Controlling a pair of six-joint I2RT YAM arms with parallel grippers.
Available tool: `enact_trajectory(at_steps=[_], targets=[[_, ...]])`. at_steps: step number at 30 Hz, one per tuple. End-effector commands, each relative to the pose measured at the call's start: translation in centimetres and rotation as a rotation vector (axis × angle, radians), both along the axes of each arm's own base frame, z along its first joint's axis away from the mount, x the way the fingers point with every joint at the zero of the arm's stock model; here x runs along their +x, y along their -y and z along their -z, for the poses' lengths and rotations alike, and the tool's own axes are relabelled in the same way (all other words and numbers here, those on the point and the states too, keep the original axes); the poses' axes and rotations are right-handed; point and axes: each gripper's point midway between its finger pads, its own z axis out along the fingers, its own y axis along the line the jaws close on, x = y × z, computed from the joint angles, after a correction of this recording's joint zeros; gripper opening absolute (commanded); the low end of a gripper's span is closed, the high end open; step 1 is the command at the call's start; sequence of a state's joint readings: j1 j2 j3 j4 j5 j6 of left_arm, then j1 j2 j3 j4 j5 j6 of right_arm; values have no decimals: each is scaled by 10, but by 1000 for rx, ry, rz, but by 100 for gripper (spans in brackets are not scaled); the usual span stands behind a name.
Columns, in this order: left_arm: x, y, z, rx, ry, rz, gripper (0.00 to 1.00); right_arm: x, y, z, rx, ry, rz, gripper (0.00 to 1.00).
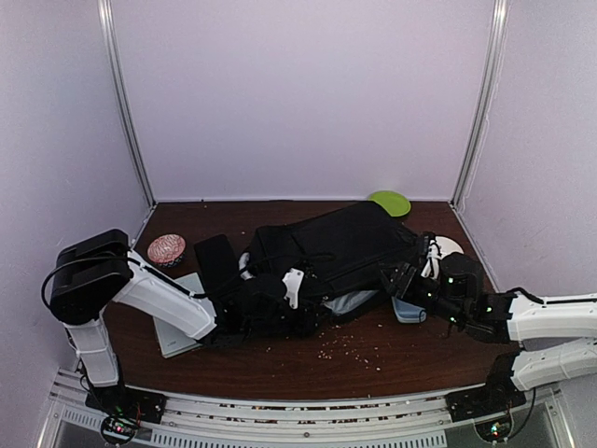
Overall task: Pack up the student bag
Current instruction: Adjust the student bag at the center of the board.
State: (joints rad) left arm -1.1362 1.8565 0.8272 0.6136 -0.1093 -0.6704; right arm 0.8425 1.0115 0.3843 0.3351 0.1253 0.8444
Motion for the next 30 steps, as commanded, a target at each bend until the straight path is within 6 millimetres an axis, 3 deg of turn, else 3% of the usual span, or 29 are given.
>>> enact_trajectory(at_steps=[1,6,10,18,30], targets=[[-1,2,-22,-71,22,5,43,-4,-4,-7,10,30,-33,56],[-17,-16,-21,-87,-3,10,46,-7,0,-9,3,39,-34,57],[-20,-18,-11,-108,-24,3,47,-8,2,-5,8,35,-26,57],[-4,3,-27,-118,41,24,45,-9,2,1,23,21,-28,57],[6,15,-14,-118,5,42,39,-7,4,0,13,25,-17,58]])
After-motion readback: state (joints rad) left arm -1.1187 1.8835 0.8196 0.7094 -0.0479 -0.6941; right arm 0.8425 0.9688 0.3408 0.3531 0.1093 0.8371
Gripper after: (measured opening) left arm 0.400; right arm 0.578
